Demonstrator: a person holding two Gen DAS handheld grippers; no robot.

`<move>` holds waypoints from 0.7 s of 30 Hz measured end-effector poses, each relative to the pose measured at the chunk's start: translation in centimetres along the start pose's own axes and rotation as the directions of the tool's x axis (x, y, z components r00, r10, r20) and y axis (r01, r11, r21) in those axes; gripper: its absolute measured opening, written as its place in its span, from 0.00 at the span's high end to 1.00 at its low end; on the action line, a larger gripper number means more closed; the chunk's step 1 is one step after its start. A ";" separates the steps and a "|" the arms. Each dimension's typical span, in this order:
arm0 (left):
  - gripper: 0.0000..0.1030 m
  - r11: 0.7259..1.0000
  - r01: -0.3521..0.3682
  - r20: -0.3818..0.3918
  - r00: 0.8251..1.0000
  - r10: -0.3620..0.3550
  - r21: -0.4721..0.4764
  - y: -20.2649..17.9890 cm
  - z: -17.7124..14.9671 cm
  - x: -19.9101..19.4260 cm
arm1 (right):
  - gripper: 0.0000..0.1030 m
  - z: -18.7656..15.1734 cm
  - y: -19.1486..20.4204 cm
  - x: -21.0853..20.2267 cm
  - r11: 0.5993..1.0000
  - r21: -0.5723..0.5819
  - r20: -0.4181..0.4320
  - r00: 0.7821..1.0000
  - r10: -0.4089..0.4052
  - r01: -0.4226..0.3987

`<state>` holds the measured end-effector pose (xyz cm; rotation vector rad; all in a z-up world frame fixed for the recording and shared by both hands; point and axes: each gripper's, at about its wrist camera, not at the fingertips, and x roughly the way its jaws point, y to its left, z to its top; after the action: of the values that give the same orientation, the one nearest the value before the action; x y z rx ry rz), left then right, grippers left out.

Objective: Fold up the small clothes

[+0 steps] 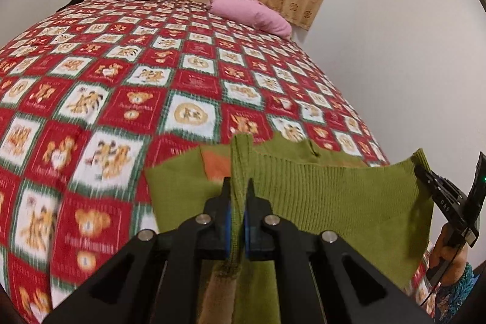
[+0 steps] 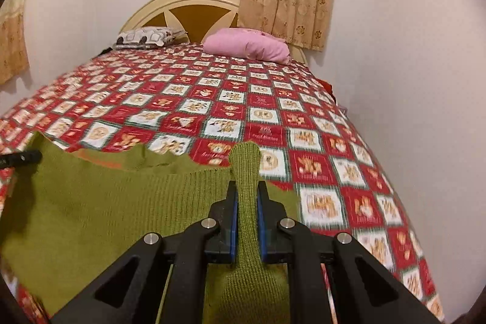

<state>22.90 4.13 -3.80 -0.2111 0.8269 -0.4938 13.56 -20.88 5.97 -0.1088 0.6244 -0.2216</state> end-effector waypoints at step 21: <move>0.67 0.977 -0.170 -0.081 0.984 0.160 -0.133 3.4 2.2 10.2 | 0.88 -1.0 -0.2 16.4 0.996 -0.005 -0.229 0.970 -0.083 0.084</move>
<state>31.49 1.99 -10.25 -0.2524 0.9396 -0.2887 25.89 -25.03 -4.11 -0.1061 0.8499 -0.3198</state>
